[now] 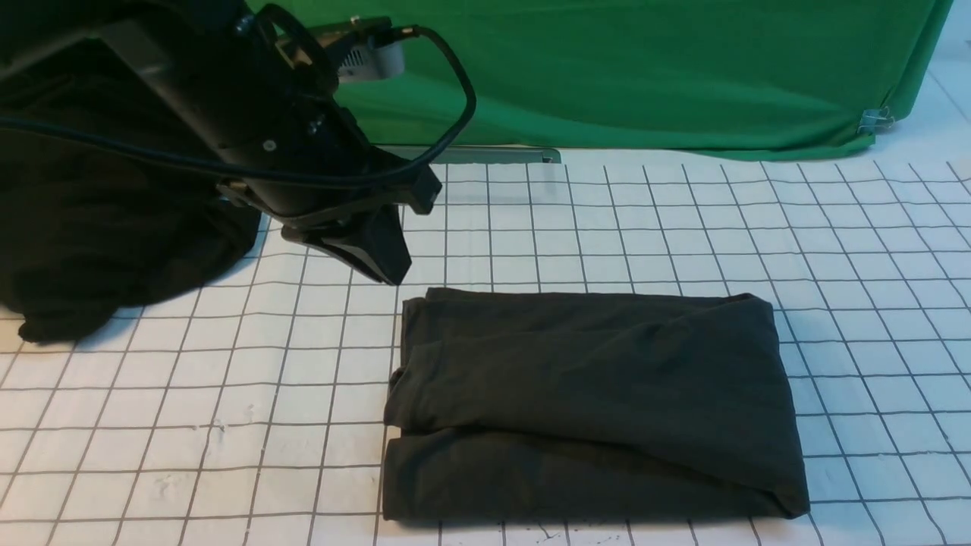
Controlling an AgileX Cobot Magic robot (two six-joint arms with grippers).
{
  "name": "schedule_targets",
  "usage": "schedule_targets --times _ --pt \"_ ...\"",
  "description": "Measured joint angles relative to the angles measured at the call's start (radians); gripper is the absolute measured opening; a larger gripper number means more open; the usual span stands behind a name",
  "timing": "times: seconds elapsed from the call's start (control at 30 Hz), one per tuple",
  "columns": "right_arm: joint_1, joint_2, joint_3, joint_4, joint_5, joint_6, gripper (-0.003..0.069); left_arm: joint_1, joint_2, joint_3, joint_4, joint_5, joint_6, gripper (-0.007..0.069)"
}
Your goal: Fold a long-sleeved shirt over a white checkered tablecloth.
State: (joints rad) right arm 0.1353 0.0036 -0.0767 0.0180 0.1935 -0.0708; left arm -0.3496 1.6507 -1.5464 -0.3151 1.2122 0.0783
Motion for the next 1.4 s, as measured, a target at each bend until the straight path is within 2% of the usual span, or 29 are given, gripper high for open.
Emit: schedule_targets --times 0.2,0.4,0.47,0.53,0.7,0.77,0.8,0.87,1.0,1.13,1.27,1.37,1.4 --pt "-0.01 -0.001 0.078 -0.005 0.038 0.0 0.0181 0.0 0.0 0.0 -0.013 0.0 0.0 0.008" --pt "-0.015 -0.002 0.083 -0.011 0.043 0.0 0.0195 0.0 -0.023 0.0 -0.09 0.0 0.001 0.0086" --pt "-0.017 -0.002 0.083 -0.012 0.043 0.0 0.0201 0.0 -0.067 0.0 -0.158 0.001 0.037 0.0088" --pt "-0.017 -0.002 0.083 -0.012 0.043 0.0 0.0208 0.0 -0.119 0.0 -0.176 0.002 0.078 0.0088" --pt "-0.017 -0.002 0.083 -0.012 0.043 0.0 0.0226 0.0 -0.261 0.0 -0.083 0.004 0.101 0.009" --pt "-0.017 -0.002 0.083 -0.012 0.044 0.0 0.0233 0.0 -0.372 0.013 0.023 0.001 0.087 0.009" --pt "-0.017 -0.002 0.083 -0.012 0.044 0.0 0.0234 0.0 -0.389 0.015 0.031 0.002 0.085 0.009" --pt "-0.017 -0.002 0.083 -0.012 0.044 0.0 0.0235 0.0 -0.485 0.063 0.102 0.002 0.054 0.009" --pt "-0.017 -0.002 0.083 -0.012 0.044 0.0 0.0237 0.0 -0.67 0.214 0.13 -0.02 -0.008 0.009" --pt "-0.017 -0.002 0.083 -0.018 0.044 0.0 0.0238 0.0 -0.879 0.447 0.11 -0.225 -0.106 0.0074" --pt "-0.017 -0.002 0.083 -0.018 0.044 0.0 0.0239 0.0 -1.088 0.711 0.043 -0.544 -0.099 0.001" --pt "-0.017 -0.002 0.083 -0.018 0.044 0.0 0.0239 0.0 -1.189 0.863 0.035 -0.746 -0.089 0.0" --pt "-0.017 -0.002 0.083 -0.018 0.043 0.0 0.0239 0.0 -1.242 0.949 0.034 -0.866 -0.084 -0.0001"
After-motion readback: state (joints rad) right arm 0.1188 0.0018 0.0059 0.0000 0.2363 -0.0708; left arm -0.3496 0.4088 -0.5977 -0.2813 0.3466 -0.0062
